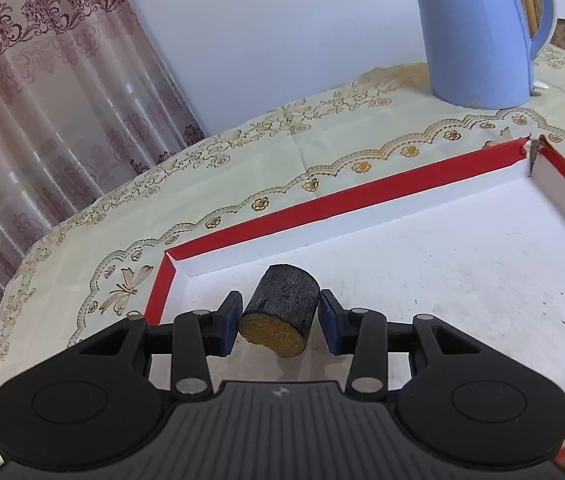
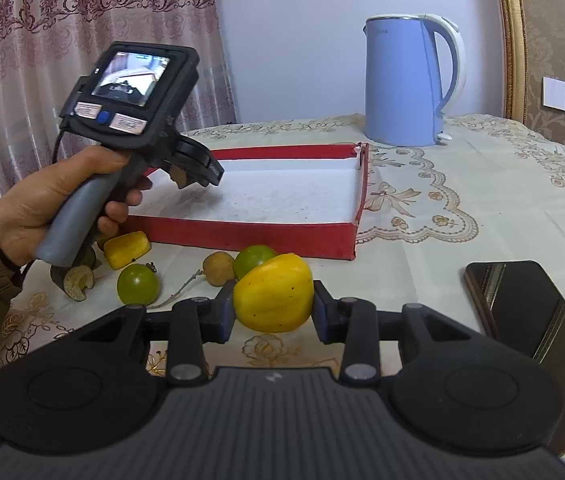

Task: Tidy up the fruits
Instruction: 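Carry the log into the red tray and open the left gripper while the right carries the yellow fruit, then raise the left gripper away while the right gripper drops the yellow fruit into the tray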

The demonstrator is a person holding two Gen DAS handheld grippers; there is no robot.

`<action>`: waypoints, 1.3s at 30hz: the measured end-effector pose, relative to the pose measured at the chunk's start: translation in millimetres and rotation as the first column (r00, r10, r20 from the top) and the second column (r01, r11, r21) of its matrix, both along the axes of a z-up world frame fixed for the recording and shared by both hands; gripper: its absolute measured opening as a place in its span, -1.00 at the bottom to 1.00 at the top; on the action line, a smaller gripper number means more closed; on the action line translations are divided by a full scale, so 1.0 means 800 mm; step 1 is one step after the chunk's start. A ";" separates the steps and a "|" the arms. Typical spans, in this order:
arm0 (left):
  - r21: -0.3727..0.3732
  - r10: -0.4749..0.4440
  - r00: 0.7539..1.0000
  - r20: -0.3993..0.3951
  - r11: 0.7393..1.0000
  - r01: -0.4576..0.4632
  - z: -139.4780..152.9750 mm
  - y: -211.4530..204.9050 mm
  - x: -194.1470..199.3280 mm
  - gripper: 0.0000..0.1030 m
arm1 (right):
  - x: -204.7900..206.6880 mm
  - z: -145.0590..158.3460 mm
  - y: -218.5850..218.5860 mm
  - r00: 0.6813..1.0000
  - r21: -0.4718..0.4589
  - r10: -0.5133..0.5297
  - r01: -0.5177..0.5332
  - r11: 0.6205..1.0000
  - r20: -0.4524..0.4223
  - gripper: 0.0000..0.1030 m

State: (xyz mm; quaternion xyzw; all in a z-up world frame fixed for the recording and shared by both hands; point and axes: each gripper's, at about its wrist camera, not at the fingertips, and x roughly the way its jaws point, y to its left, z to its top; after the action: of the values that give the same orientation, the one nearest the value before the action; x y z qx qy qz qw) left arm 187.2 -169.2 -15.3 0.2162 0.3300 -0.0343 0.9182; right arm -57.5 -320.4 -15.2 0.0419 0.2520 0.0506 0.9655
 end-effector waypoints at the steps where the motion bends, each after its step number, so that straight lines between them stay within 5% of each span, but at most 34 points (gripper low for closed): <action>1: 0.001 0.003 1.000 -0.003 1.000 -0.003 -0.001 -0.001 0.002 -0.22 | 0.001 0.000 0.000 1.000 0.000 0.001 -0.001 1.000 0.000 -0.31; 16: 0.018 0.050 0.999 -0.012 0.999 -0.049 -0.004 -0.001 0.030 -0.18 | 0.007 0.002 0.002 1.000 0.003 0.005 -0.005 1.000 0.000 -0.31; 22: 0.029 0.049 0.998 0.040 0.998 -0.051 0.006 0.000 0.021 0.22 | 0.008 0.004 0.005 1.000 -0.001 0.008 -0.008 1.000 0.001 -0.31; 39: -0.045 0.077 0.993 0.094 0.996 -0.073 0.048 0.051 -0.030 0.34 | 0.044 0.036 0.014 0.998 -0.037 0.031 -0.029 0.999 0.047 -0.31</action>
State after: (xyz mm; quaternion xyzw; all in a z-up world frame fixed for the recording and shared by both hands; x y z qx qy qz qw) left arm 163.6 -128.1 23.5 0.1861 0.2927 0.0039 0.9379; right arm -22.0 -309.6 13.3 0.0195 0.2302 0.0615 0.9710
